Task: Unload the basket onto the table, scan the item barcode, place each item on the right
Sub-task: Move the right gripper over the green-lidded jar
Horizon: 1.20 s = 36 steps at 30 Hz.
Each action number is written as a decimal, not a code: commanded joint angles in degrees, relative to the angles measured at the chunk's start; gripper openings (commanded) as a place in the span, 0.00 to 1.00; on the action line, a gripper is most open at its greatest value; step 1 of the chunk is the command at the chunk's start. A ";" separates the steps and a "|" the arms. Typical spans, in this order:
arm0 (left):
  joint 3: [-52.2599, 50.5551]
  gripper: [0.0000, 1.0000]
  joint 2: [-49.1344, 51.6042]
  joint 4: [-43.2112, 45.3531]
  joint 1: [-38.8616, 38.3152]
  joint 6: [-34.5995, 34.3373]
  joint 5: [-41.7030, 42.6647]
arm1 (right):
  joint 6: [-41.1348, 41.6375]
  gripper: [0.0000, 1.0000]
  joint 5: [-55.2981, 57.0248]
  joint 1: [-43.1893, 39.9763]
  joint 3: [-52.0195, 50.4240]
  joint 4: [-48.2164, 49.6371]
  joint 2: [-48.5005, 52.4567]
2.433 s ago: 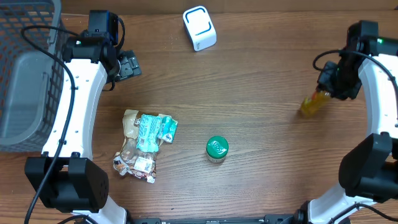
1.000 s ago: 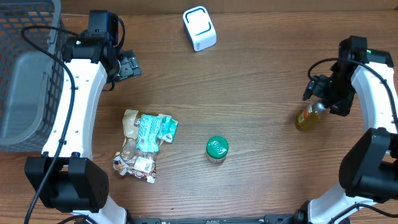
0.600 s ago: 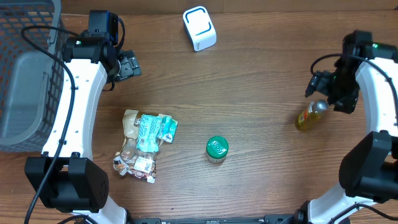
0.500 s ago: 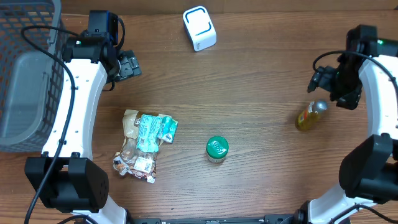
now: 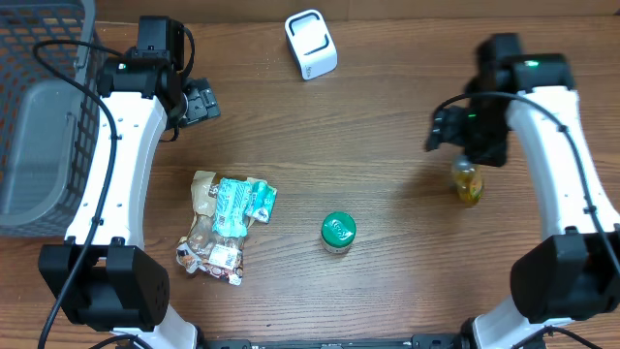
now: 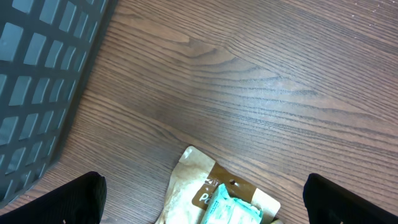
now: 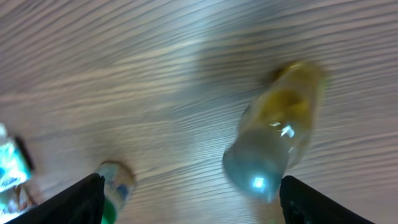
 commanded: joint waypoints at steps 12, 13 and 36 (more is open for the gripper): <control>0.52 0.99 -0.76 -0.09 0.04 0.83 0.22 | 15.76 0.92 -0.72 20.83 -1.20 1.09 -1.84; 0.52 1.00 -0.76 -0.09 0.04 0.83 0.22 | 15.76 0.92 -0.52 21.75 -1.57 1.22 -1.81; 0.52 1.00 -0.74 -0.09 0.04 0.83 0.22 | 24.46 0.98 2.67 34.60 -8.35 6.43 -1.11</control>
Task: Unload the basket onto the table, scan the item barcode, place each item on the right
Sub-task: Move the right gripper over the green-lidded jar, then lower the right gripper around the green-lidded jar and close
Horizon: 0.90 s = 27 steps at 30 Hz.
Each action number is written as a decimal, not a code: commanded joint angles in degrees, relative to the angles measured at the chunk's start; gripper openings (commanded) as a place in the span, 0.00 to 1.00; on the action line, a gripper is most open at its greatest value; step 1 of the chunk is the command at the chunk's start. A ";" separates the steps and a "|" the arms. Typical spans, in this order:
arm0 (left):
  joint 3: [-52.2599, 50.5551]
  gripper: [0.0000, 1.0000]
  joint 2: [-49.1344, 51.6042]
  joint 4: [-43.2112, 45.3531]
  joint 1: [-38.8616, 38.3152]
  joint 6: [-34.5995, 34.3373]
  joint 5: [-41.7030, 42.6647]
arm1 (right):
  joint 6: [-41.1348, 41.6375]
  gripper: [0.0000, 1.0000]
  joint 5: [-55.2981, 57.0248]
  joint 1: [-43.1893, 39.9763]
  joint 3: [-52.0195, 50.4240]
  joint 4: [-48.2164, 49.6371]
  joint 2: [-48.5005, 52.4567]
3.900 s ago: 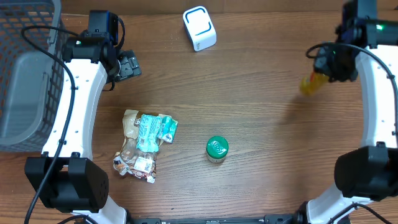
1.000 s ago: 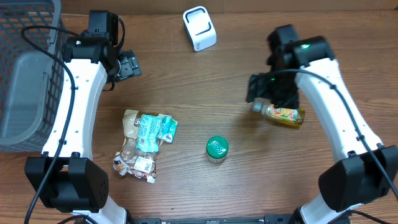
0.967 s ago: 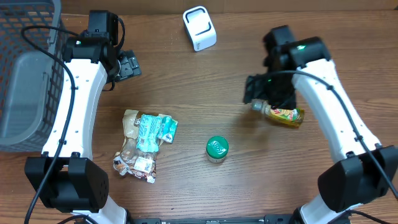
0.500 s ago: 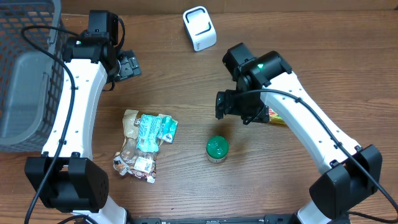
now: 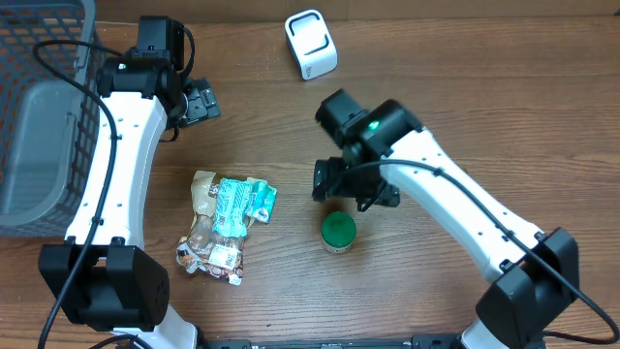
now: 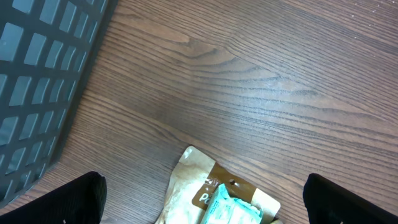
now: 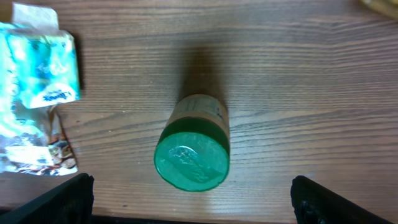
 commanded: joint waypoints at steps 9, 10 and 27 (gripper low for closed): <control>0.52 1.00 -0.74 -0.09 0.04 0.83 0.22 | 5.90 1.00 0.87 6.88 -15.65 11.08 -1.09; 0.52 1.00 -0.74 -0.09 0.04 0.83 0.22 | 5.90 1.00 0.24 7.32 -16.92 12.22 -1.09; 0.52 1.00 -0.76 -0.09 0.04 0.83 0.22 | 5.88 1.00 -1.03 7.91 -20.39 23.04 -1.09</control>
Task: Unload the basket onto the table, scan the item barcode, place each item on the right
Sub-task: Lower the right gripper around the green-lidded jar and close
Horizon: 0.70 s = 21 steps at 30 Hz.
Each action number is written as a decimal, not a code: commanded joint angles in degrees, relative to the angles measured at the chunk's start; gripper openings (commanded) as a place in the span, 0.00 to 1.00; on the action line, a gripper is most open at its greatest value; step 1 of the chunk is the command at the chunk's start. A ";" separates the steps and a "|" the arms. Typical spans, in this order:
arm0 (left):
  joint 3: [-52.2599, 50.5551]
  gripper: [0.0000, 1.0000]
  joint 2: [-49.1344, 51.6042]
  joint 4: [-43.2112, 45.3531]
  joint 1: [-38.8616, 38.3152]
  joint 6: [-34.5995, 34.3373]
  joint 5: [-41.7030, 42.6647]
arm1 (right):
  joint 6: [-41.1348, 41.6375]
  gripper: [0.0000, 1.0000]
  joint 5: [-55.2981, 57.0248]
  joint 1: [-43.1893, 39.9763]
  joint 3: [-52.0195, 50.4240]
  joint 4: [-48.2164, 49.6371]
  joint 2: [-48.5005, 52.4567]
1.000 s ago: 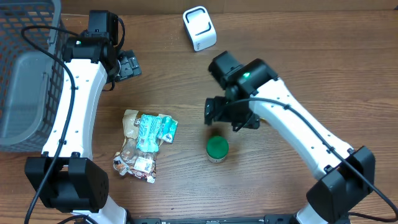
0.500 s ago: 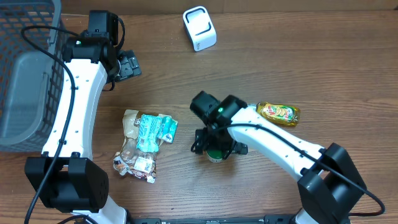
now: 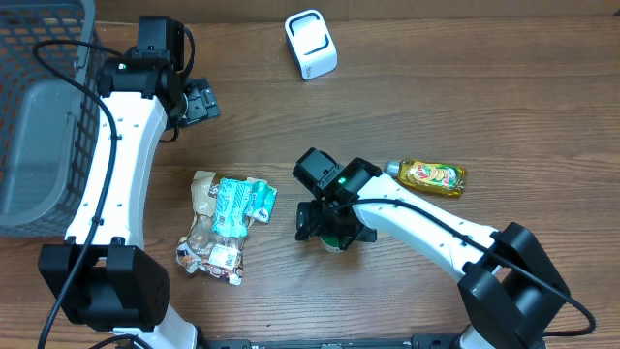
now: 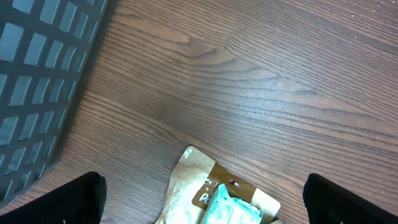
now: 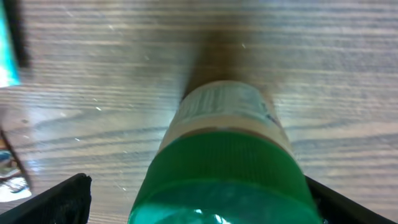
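Observation:
A jar with a green lid (image 5: 217, 180) and a pale label stands upright on the wooden table (image 3: 465, 87). My right gripper (image 3: 334, 225) is down over it, open, with the lid between the two fingers (image 5: 68, 199) and a gap left of the lid. In the overhead view the jar (image 3: 338, 241) is mostly hidden under that gripper. A white barcode scanner (image 3: 310, 44) stands at the far middle. My left gripper (image 3: 199, 102) hangs open and empty at the far left, above the top of the snack packets (image 4: 217, 199).
A yellow bottle (image 3: 431, 175) lies on its side right of the jar. A brown pouch with a teal packet on it (image 3: 225, 221) lies left of the jar. A dark mesh basket (image 3: 39, 116) fills the left edge.
My right gripper was above the table just beyond the jar; now it is lower and straddles the green lid. The yellow bottle shows again, lying on its side. The left arm is unchanged.
My right gripper was first at the far right over the yellow bottle. Then it was at the table's middle, looking down on the green-lidded jar. Now it is open around the jar's lid, and the bottle lies flat to the right. The left arm stayed still.

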 commanded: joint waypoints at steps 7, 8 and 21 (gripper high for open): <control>0.52 0.99 -0.76 -0.09 0.04 0.83 0.22 | 0.37 1.00 -0.13 0.07 -0.20 4.83 -1.11; 0.52 0.99 -0.74 -0.09 0.04 0.83 0.20 | 0.37 1.00 -0.13 0.07 -0.20 4.94 -1.11; 0.52 1.00 -0.74 -0.09 0.04 0.83 0.22 | 0.37 1.00 -0.13 0.07 -0.20 4.98 -1.11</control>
